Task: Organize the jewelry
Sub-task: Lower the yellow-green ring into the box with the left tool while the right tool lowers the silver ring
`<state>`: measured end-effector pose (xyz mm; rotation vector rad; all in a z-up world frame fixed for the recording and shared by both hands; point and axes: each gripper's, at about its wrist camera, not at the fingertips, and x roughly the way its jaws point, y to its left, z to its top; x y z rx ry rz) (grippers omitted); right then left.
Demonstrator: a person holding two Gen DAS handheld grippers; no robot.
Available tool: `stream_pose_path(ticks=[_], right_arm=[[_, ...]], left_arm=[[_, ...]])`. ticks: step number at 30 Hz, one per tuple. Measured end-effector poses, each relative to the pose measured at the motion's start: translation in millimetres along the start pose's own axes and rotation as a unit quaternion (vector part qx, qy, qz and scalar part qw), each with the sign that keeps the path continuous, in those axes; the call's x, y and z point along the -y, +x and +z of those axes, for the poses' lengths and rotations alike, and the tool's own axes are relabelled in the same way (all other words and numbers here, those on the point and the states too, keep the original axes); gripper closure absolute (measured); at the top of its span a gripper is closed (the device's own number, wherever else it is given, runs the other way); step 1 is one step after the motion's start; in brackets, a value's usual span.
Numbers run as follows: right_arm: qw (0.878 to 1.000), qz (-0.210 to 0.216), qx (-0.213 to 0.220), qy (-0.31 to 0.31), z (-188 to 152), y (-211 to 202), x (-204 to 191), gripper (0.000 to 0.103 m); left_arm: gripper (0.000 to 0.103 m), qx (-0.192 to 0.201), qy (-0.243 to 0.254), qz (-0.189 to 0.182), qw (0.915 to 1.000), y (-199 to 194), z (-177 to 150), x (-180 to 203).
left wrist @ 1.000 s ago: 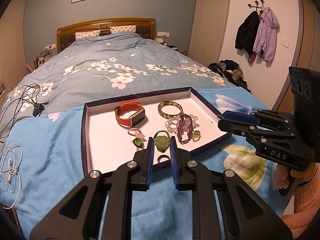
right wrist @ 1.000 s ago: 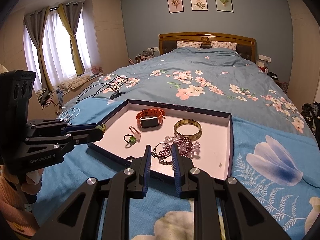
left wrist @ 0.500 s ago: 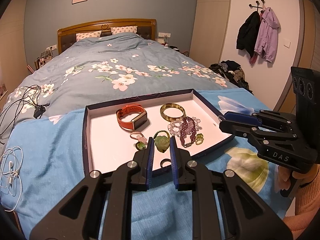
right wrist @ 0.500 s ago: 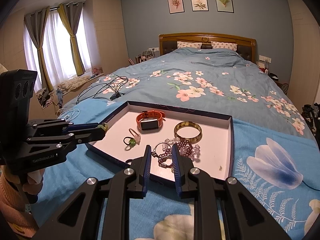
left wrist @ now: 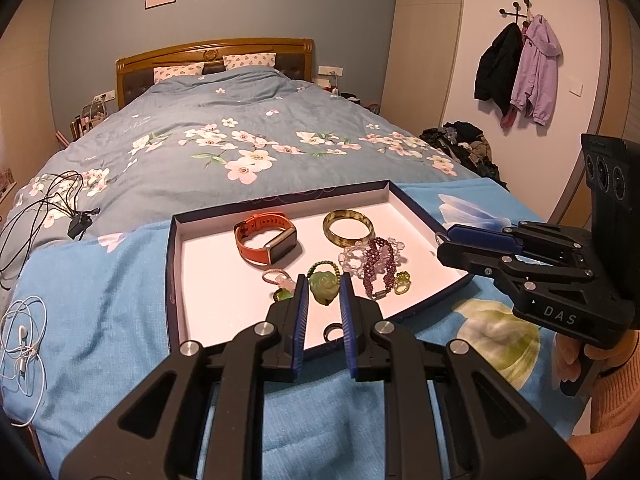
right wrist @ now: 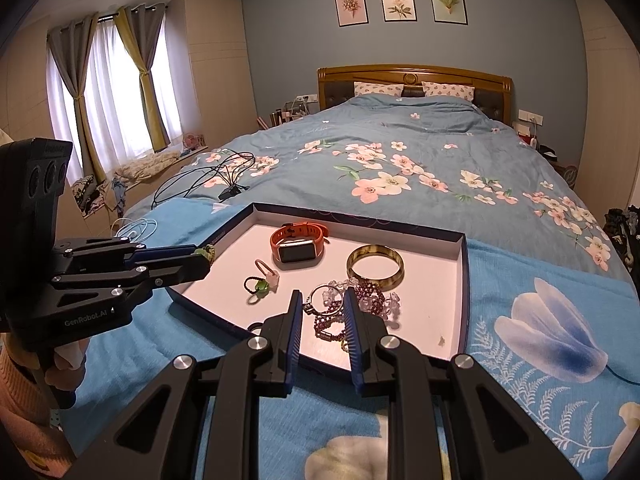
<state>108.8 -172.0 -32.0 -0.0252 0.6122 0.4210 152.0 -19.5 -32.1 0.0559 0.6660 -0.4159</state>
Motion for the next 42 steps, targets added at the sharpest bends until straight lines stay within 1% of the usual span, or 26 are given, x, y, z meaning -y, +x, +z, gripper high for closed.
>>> stream_pose_path(ticks=[25, 42], right_arm=[[1.0, 0.0, -0.012, 0.003, 3, 14, 3, 0.084], [1.0, -0.001, -0.02, 0.009, 6, 24, 8, 0.084]], left_arm=[[0.087, -0.002, -0.004, 0.007, 1.0, 12, -1, -5], [0.087, -0.01, -0.016, 0.008, 0.9998, 22, 0, -10]])
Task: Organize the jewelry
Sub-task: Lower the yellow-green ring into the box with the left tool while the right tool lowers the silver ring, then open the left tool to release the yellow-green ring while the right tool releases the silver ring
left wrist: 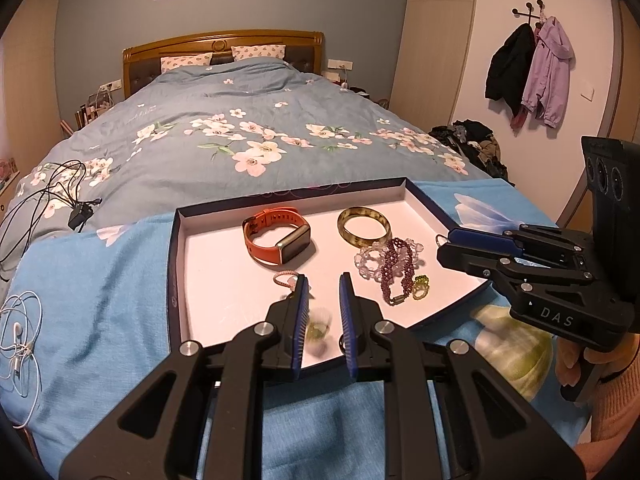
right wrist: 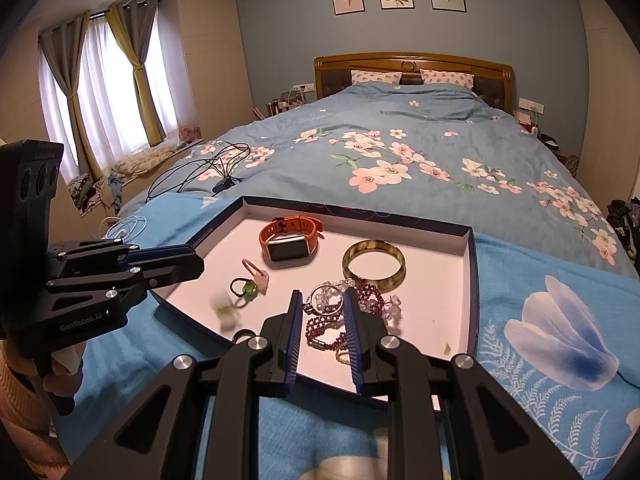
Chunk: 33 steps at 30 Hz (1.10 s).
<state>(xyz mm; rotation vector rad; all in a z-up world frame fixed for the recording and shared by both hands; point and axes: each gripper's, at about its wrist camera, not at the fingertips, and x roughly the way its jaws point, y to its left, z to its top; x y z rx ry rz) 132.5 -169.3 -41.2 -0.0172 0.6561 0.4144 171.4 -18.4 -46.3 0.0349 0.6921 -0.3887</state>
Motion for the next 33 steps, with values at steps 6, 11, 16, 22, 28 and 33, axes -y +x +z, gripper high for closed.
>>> stream_pose_path(ticks=[6, 11, 16, 22, 28, 33], right_arm=[[1.0, 0.0, -0.002, 0.0, 0, 1, 0, 0.084], [1.0, 0.001, -0.009, 0.002, 0, 6, 3, 0.084], [1.0, 0.0, -0.022, 0.008, 0, 16, 7, 0.084], [0.999, -0.004, -0.032, 0.008, 0, 25, 7, 0.084], [0.999, -0.006, -0.05, 0.012, 1, 38, 9, 0.084], [0.998, -0.007, -0.054, 0.01, 1, 43, 8, 0.084]], left_arm=[[0.087, -0.001, 0.001, 0.001, 1.0, 0, 0, 0], [0.087, -0.008, 0.0, 0.004, 1.0, 4, -1, -1], [0.087, -0.013, -0.001, 0.006, 0.9999, 11, -1, -2], [0.087, -0.018, -0.001, 0.009, 0.9998, 17, -3, -2], [0.087, -0.021, -0.002, 0.01, 0.9997, 21, -4, -2], [0.087, -0.025, -0.003, 0.012, 0.9996, 26, -5, -4]])
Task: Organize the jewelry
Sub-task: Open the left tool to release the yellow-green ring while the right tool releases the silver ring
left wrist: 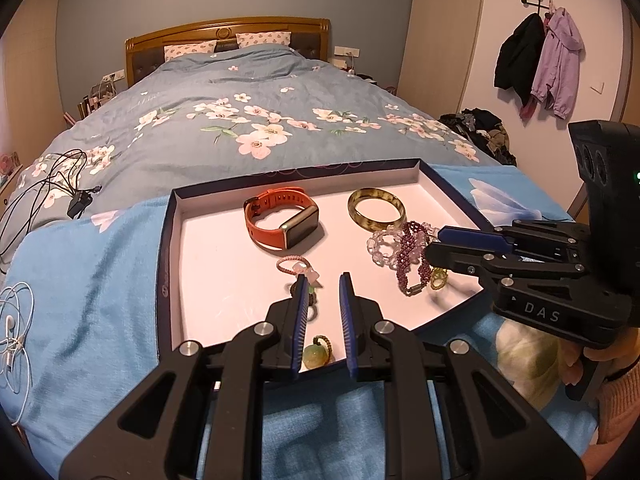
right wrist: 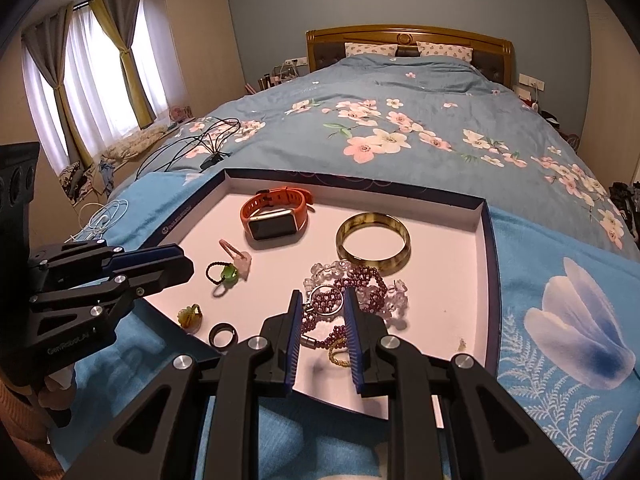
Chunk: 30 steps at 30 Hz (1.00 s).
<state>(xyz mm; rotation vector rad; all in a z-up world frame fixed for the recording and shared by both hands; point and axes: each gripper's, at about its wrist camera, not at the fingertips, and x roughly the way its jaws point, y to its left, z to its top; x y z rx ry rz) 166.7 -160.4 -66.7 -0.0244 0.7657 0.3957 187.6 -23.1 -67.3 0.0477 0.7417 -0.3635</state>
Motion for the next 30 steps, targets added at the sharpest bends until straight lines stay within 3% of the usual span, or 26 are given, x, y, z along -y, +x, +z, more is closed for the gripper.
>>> stream_pose_path(ticks=[17, 18, 23, 26, 28, 30], right_arm=[[1.0, -0.004, -0.012, 0.008, 1, 8, 2, 0.078], [1.0, -0.005, -0.01, 0.009, 1, 7, 2, 0.073], [1.0, -0.005, -0.003, 0.011, -1, 2, 3, 0.069], [1.0, -0.006, 0.009, 0.012, -3, -6, 1, 0.051], [1.0, -0.009, 0.02, 0.013, -4, -14, 0, 0.041], [0.999, -0.015, 0.035, 0.012, -7, -23, -2, 0.027]], left_arm=[[0.085, -0.008, -0.004, 0.008, 0.9999, 9, -4, -1], [0.081, -0.008, -0.005, 0.009, 0.9999, 9, -4, -1], [0.07, -0.002, -0.008, 0.012, 0.9999, 5, -4, -1], [0.058, 0.008, -0.004, 0.02, 0.9998, 0, -4, 1], [0.032, 0.02, -0.001, 0.022, 0.9996, -6, -5, 2], [0.021, 0.03, 0.0, 0.027, 0.9992, -13, -7, 3]])
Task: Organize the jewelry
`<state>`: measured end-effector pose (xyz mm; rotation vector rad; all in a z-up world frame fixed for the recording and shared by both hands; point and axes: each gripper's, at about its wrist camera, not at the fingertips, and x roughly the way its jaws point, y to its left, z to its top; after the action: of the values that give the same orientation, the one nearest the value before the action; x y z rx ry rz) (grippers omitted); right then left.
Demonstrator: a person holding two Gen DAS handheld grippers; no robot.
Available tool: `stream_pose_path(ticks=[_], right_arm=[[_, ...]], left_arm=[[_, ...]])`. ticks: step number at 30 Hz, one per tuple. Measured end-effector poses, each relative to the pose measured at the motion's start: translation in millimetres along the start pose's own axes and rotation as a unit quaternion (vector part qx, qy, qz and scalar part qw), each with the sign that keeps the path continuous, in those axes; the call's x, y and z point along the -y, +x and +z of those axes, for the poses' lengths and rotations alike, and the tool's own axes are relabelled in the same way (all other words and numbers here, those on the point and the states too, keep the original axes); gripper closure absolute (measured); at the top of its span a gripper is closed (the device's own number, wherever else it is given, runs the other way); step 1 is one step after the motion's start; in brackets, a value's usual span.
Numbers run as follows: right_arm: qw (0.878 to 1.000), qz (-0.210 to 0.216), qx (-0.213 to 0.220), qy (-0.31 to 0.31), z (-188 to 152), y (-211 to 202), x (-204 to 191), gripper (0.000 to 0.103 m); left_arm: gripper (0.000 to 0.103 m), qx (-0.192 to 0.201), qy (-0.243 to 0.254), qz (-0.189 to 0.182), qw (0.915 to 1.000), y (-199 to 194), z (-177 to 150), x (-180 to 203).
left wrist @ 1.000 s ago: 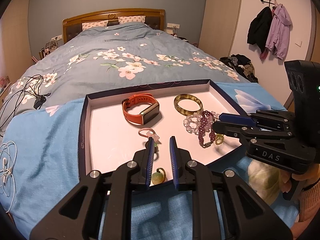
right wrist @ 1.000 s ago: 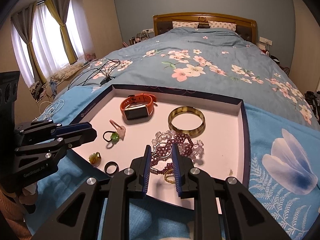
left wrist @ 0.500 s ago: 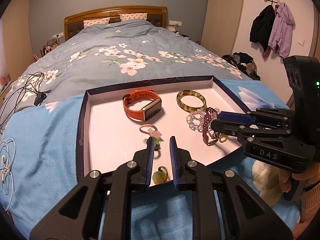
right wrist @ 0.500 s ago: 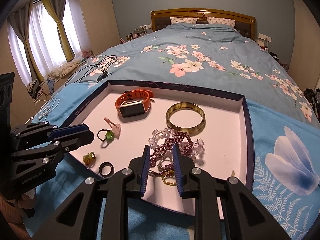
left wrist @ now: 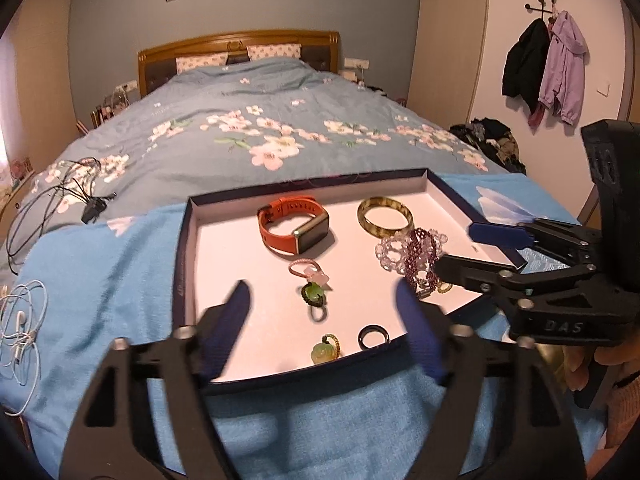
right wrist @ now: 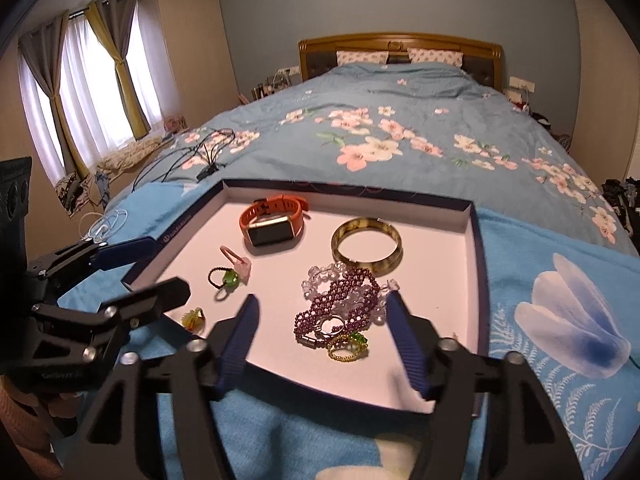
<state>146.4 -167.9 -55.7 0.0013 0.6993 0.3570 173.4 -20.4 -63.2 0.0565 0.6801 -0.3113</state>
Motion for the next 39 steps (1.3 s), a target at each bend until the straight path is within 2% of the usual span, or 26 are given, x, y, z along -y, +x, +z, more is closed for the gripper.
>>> stream_pose_path(ticks=[1, 4, 9, 15, 20, 24, 31, 39], right_arm=[[1.0, -0.003, 0.009, 0.001, -1, -5, 0, 0.022], [0.999, -0.01, 0.037, 0.002, -6, -20, -1, 0.007], [0.997, -0.03, 0.075, 0.0, -15, -45, -7, 0.006], [0.994, -0.019, 0.111, -0.001, -27, -70, -14, 0.006], [0.989, -0.026, 0.144, 0.002, -39, -89, -19, 0.006], [0.987, -0.025, 0.157, 0.012, -47, -98, -22, 0.006], [0.978, -0.064, 0.198, -0.009, -56, -115, -35, 0.006], [0.977, -0.066, 0.201, -0.008, -57, -115, -35, 0.006]], left_arm=[[0.014, 0.005, -0.002, 0.003, 1.0, -4, -1, 0], [0.005, 0.035, -0.01, 0.016, 0.9992, -19, -4, -3], [0.005, 0.075, -0.013, 0.037, 0.9964, -47, -11, -3], [0.005, 0.112, -0.027, 0.051, 0.992, -78, -25, -1], [0.005, 0.161, -0.017, 0.083, 0.9833, -110, -40, 6], [0.005, 0.202, -0.008, 0.11, 0.9733, -133, -48, 10], [0.005, 0.215, -0.005, 0.106, 0.9708, -150, -54, 20], [0.005, 0.219, -0.021, 0.101, 0.9704, -157, -54, 21]])
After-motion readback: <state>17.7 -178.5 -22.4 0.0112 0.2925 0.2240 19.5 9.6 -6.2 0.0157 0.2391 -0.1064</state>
